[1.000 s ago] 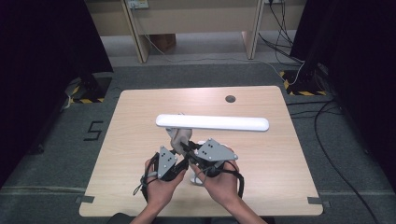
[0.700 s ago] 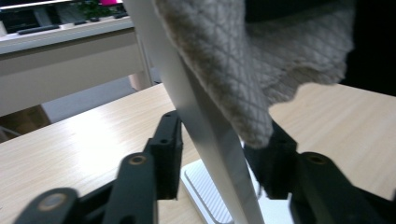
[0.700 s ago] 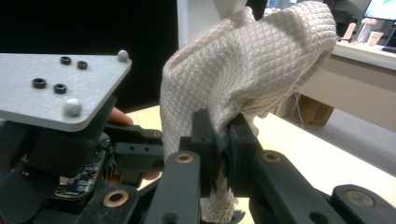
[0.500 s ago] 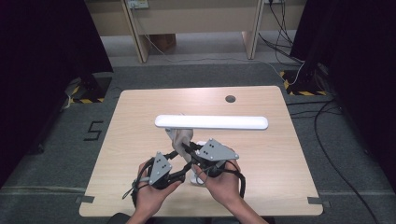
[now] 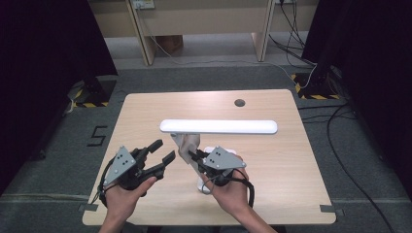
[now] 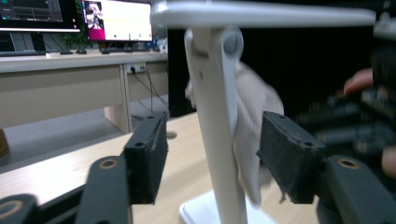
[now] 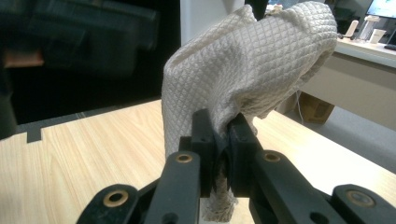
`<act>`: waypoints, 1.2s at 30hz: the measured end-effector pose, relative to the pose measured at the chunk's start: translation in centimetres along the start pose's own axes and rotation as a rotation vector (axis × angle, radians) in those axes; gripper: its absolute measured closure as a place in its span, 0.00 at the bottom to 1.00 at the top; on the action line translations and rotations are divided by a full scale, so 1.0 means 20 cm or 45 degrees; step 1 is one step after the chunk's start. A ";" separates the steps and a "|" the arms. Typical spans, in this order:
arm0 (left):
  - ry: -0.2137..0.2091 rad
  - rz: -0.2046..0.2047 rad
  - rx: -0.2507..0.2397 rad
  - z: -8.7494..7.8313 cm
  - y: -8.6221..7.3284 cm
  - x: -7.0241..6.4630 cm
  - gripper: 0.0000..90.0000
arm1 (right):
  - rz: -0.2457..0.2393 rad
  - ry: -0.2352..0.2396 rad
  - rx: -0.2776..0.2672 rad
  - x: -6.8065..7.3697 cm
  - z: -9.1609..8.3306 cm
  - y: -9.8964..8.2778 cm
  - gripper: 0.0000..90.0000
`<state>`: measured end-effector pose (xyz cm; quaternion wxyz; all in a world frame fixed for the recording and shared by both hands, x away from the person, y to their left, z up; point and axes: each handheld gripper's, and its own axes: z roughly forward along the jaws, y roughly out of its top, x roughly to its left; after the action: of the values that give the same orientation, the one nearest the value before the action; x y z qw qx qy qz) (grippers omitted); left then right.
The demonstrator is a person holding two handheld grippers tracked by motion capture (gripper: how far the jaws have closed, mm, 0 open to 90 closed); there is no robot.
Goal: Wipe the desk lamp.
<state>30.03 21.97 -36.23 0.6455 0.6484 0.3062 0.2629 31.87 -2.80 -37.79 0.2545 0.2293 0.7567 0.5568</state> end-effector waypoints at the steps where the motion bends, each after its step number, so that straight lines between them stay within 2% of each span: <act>1: -0.008 -0.008 -0.009 0.01 0.01 0.00 0.48 | -0.001 0.000 0.001 0.00 0.00 0.00 0.94; 5: -0.026 -0.020 -0.016 0.06 0.02 -0.01 0.48 | 0.002 0.001 0.016 0.01 0.00 -0.02 0.94; 9: -0.013 -0.043 -0.028 0.10 0.04 -0.02 0.48 | 0.001 0.003 0.031 0.01 0.00 -0.04 0.94; 14: 0.029 -0.067 -0.020 0.15 0.05 -0.02 0.54 | 0.002 0.003 0.034 0.01 0.00 -0.06 0.94; 17: 0.061 -0.059 -0.015 0.18 0.05 -0.03 0.57 | 0.001 0.006 0.042 0.01 0.00 -0.07 0.94; 19: 0.079 -0.075 -0.016 0.19 0.05 -0.03 0.61 | 0.007 0.003 0.038 0.01 0.01 -0.07 0.94; 24: 0.129 -0.070 -0.020 0.20 0.06 -0.05 0.70 | -0.003 0.002 0.047 0.02 0.01 -0.08 0.94; 28: 0.167 -0.053 -0.018 0.20 0.06 -0.08 0.74 | 0.002 -0.001 0.049 0.02 0.01 -0.09 0.94; 36: 0.224 -0.067 -0.021 0.22 0.06 -0.11 0.79 | -0.002 0.000 0.060 0.02 0.01 -0.11 0.94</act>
<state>31.72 17.39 -35.10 0.6282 0.6091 0.3764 0.3045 31.54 -3.11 -40.06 0.2495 0.2348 0.7698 0.5386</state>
